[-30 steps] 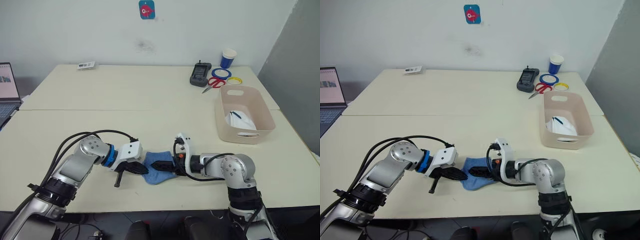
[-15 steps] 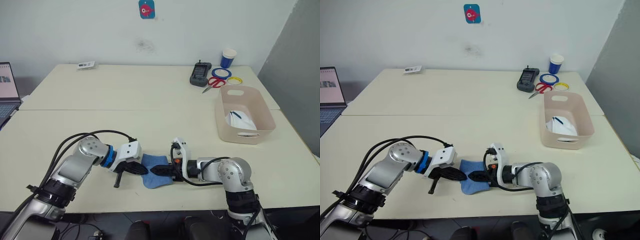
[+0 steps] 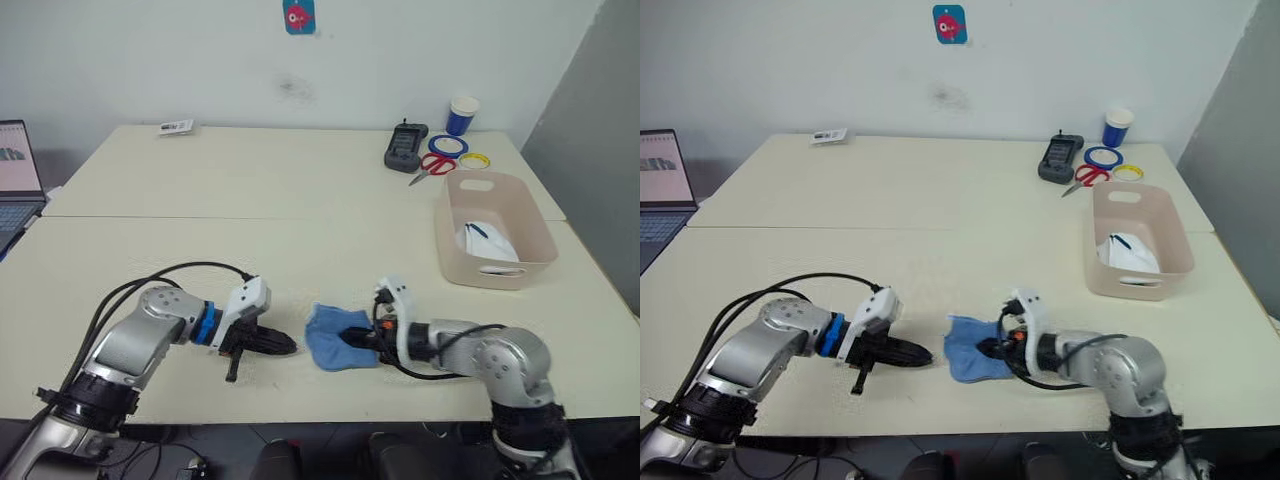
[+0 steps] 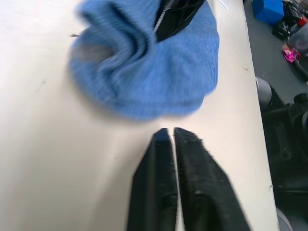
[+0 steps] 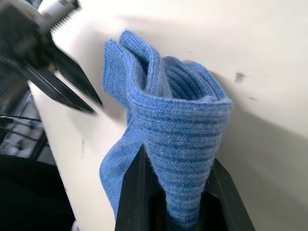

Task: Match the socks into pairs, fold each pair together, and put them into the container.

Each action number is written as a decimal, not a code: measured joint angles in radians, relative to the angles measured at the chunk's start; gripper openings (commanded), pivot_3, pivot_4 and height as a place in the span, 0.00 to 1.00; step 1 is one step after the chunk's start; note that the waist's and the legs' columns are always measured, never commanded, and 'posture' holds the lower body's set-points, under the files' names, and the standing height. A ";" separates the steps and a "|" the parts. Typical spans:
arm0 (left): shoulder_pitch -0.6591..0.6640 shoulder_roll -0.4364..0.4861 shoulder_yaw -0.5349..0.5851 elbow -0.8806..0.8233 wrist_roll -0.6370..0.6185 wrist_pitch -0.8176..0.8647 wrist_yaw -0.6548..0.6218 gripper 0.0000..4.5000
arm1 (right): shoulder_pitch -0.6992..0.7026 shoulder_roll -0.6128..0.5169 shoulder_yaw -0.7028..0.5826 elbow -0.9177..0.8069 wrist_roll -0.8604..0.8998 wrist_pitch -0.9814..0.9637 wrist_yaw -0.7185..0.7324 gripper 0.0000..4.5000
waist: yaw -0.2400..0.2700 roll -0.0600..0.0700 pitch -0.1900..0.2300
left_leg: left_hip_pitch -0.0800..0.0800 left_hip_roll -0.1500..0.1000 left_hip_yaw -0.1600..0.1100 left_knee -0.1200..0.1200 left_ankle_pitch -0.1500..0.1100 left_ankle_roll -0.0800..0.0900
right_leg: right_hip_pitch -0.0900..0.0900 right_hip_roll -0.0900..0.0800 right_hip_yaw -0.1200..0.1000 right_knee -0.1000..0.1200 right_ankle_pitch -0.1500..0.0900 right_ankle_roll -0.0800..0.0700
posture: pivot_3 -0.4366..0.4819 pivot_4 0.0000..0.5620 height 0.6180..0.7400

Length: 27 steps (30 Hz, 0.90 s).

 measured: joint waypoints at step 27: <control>-0.370 -0.246 -0.026 0.040 -0.077 0.066 0.063 1.00 | 0.000 -0.623 -0.711 -0.264 0.232 -0.010 -0.033 0.00 | 0.000 0.002 0.003 | 0.001 -0.003 0.002 -0.001 0.000 0.000 | 0.003 0.001 0.002 -0.004 0.000 0.000 | 0.48 0.27 0.93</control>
